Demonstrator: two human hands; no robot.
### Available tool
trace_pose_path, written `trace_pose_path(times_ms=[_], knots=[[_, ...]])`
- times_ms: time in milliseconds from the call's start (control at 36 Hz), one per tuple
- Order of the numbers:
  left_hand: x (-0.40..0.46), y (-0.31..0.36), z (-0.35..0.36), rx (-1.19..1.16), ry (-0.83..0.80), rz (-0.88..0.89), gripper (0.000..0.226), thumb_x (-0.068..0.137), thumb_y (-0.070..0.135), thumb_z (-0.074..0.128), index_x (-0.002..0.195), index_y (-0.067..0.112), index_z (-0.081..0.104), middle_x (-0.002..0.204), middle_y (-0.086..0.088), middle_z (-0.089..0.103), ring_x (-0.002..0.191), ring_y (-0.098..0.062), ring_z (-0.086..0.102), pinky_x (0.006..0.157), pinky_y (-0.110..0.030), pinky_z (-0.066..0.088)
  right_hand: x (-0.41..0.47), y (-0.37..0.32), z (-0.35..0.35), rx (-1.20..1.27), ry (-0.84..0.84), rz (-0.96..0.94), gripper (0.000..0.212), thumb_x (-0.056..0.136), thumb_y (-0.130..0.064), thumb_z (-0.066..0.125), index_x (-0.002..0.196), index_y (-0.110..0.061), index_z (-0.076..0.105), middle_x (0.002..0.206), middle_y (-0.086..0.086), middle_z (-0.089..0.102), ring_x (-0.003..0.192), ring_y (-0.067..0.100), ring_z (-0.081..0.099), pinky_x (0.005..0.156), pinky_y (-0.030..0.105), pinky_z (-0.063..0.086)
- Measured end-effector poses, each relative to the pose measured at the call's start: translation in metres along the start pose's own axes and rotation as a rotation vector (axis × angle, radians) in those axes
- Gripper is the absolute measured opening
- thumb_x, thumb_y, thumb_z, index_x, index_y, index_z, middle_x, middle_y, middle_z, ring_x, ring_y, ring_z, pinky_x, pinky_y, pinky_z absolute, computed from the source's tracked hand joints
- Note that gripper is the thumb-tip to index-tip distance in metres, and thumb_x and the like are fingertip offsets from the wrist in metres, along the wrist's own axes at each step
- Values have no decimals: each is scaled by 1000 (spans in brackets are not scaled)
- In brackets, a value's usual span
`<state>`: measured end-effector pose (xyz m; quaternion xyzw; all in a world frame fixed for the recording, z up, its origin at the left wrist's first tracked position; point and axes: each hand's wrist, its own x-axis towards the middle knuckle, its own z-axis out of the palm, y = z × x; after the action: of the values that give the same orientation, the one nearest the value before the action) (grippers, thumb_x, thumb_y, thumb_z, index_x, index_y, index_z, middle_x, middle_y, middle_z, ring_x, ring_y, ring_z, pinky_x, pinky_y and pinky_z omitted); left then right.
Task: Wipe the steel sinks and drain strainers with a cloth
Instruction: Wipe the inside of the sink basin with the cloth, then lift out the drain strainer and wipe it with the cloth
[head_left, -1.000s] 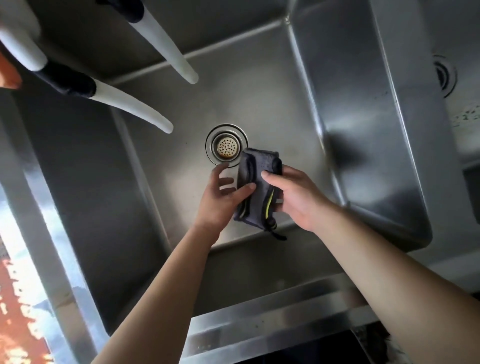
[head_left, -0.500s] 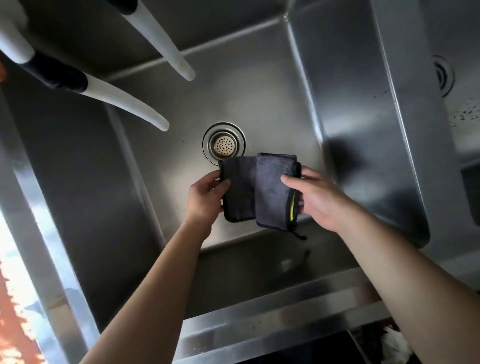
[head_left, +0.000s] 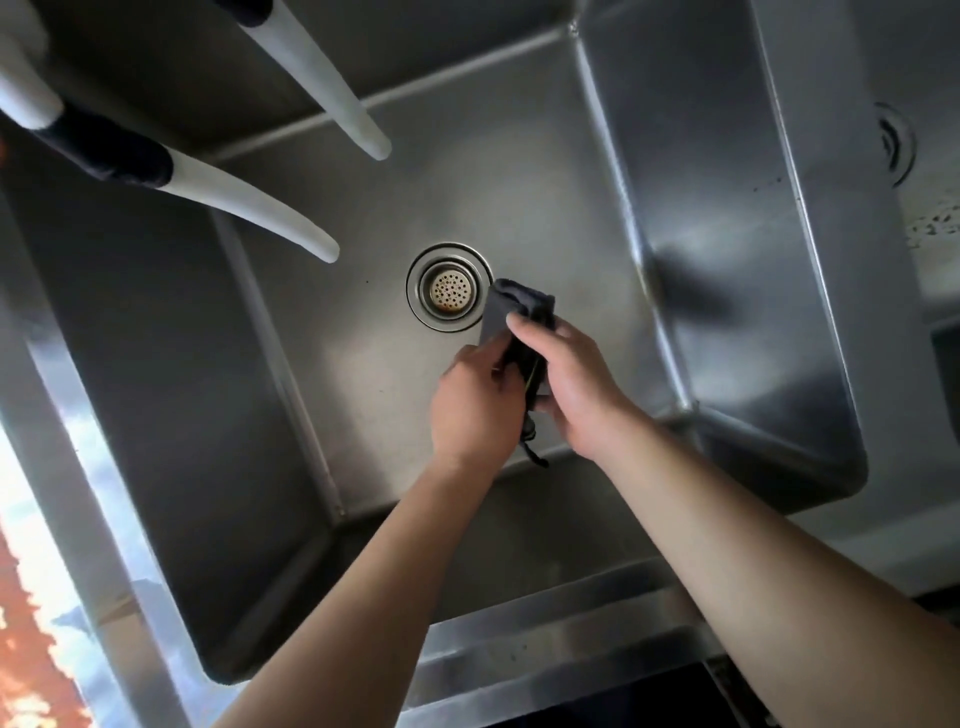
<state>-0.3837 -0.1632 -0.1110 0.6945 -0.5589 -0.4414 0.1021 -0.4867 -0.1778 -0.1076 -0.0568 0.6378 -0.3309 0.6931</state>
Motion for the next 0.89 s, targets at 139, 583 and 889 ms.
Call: trace_pose_path(times_ms=[139,583,889], knots=[[-7,-6,-1,-136,-187,65,56,88,4,54,138,30,58,106,-2,58,98,-21,64,91,-32,51,2,4,-10,23,141,-36,21,86,-20,75,105,-11,70,91,11,73,78,23,71,57,26,53],[44,-58,-16,-488,-123,-212,32,89,-4,61,100,23,72,85,5,71,76,-9,62,68,-16,47,34,-7,-37,-776,328,-530,10,85,-18,68,82,-8,67,78,7,65,71,23,59,63,31,43],[138,-109,4,434,268,-171,65,77,42,73,133,25,47,144,-10,40,134,-35,34,107,-45,32,57,-1,-42,-1788,214,-712,19,82,-11,64,100,-15,69,100,9,61,93,37,60,71,35,32]])
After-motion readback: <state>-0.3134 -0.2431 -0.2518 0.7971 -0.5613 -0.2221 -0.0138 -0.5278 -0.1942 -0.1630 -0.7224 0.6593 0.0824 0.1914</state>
